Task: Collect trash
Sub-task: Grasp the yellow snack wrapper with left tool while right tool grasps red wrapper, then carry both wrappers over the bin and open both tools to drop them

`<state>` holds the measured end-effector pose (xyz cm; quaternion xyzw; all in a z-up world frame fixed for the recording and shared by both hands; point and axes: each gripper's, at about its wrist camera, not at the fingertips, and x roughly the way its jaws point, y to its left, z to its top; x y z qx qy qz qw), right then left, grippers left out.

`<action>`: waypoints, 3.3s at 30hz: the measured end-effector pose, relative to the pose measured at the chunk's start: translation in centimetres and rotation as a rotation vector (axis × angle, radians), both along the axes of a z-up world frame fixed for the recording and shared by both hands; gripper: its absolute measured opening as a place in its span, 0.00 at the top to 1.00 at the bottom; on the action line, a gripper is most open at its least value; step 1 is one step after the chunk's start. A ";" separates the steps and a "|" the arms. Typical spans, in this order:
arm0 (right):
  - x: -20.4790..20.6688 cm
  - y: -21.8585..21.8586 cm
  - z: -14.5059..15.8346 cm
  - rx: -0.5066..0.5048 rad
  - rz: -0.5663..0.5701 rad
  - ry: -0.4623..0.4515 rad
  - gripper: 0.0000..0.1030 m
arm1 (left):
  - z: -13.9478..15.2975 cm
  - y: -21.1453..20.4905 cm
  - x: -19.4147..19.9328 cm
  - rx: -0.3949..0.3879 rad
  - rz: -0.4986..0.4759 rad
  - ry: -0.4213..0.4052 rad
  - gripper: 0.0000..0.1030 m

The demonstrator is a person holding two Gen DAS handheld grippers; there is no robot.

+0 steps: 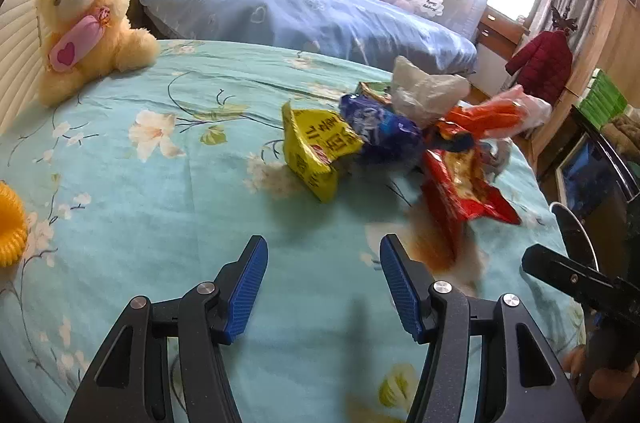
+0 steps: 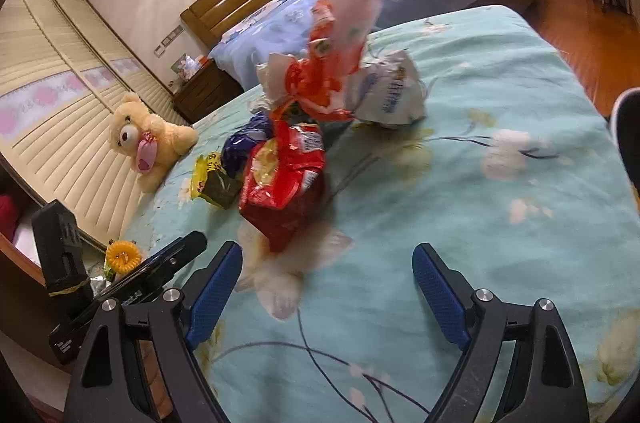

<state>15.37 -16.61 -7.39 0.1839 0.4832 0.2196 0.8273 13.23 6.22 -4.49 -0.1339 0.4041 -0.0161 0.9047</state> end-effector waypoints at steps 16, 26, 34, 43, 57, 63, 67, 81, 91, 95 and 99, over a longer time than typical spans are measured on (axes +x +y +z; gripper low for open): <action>4.6 3.5 -1.3 0.044 0.010 0.036 0.14 | -1.3 1.4 6.3 0.000 0.019 0.020 0.51; 3.5 3.1 -0.8 0.045 0.022 -0.008 0.57 | -1.1 0.7 5.7 0.043 -0.020 -0.024 0.92; 1.1 0.6 0.0 0.052 0.015 -0.023 0.73 | -0.7 -0.3 2.5 0.024 -0.064 -0.031 0.95; -1.0 -4.1 1.0 0.047 -0.075 -0.047 0.73 | 1.0 -3.9 0.2 0.004 -0.167 -0.050 0.95; -3.7 -13.1 1.5 0.009 -0.259 -0.062 0.73 | 1.7 -11.1 1.8 -0.002 -0.315 -0.056 0.95; -4.6 -16.0 1.4 -0.005 -0.333 -0.060 0.73 | 1.7 -14.2 2.7 -0.003 -0.370 -0.060 0.95; -5.0 -17.7 1.5 -0.011 -0.369 -0.063 0.73 | 1.5 -16.0 3.0 0.002 -0.400 -0.059 0.95; -5.8 -21.2 1.7 -0.031 -0.442 -0.077 0.73 | 0.8 -20.0 4.7 0.005 -0.461 -0.043 0.95; -5.4 -24.0 1.7 -0.079 -0.497 -0.060 0.72 | 0.6 -23.2 6.1 0.006 -0.503 -0.045 0.95; -5.1 -25.3 1.7 -0.097 -0.517 -0.053 0.71 | 0.4 -24.7 6.9 0.014 -0.524 -0.043 0.95; -4.6 -26.1 1.6 -0.113 -0.523 -0.049 0.70 | 0.0 -26.4 7.7 0.026 -0.549 -0.037 0.95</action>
